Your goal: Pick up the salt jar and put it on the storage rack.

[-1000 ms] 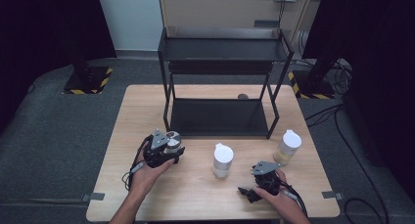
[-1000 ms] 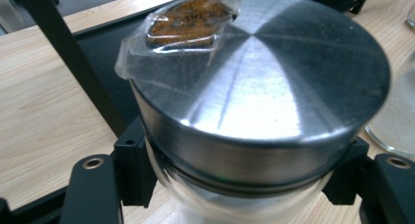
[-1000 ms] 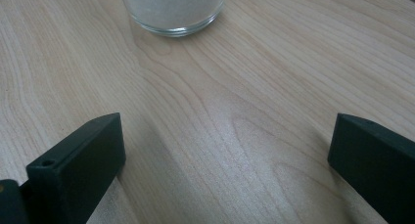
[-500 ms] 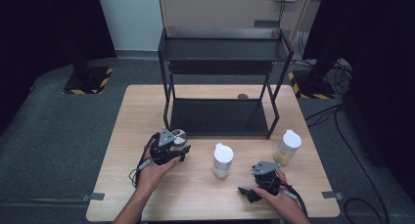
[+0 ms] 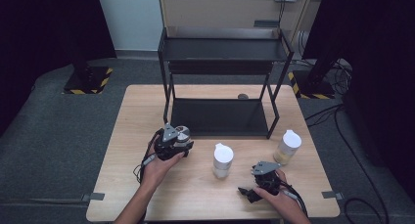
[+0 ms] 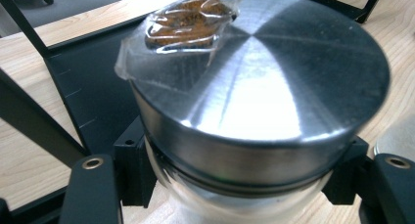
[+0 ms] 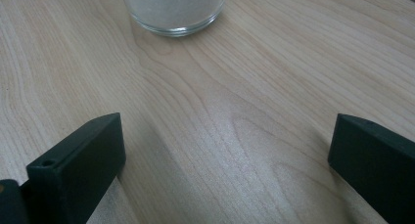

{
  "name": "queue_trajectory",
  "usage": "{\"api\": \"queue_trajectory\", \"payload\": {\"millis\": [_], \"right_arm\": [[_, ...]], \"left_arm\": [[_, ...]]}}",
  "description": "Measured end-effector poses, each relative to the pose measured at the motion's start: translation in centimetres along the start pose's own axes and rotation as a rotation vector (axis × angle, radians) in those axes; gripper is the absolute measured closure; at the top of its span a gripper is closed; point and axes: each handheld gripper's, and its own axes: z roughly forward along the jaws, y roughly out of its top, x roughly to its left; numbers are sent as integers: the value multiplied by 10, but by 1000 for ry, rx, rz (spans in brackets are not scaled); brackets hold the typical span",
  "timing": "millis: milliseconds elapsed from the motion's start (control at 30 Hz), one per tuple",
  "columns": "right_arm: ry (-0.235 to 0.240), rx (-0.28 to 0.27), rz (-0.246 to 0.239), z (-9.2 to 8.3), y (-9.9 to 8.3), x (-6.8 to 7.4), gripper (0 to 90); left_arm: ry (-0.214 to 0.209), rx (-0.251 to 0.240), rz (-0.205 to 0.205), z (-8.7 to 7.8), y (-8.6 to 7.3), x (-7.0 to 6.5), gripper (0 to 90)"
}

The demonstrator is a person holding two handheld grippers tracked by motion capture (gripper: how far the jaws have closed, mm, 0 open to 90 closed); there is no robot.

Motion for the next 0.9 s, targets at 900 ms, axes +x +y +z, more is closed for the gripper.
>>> {"api": "queue_trajectory", "payload": {"millis": [900], "right_arm": [[3, 0, -1, 0, 0, -1, 10]], "left_arm": [[26, -12, -1, 25, 21, -3, 299]]}}
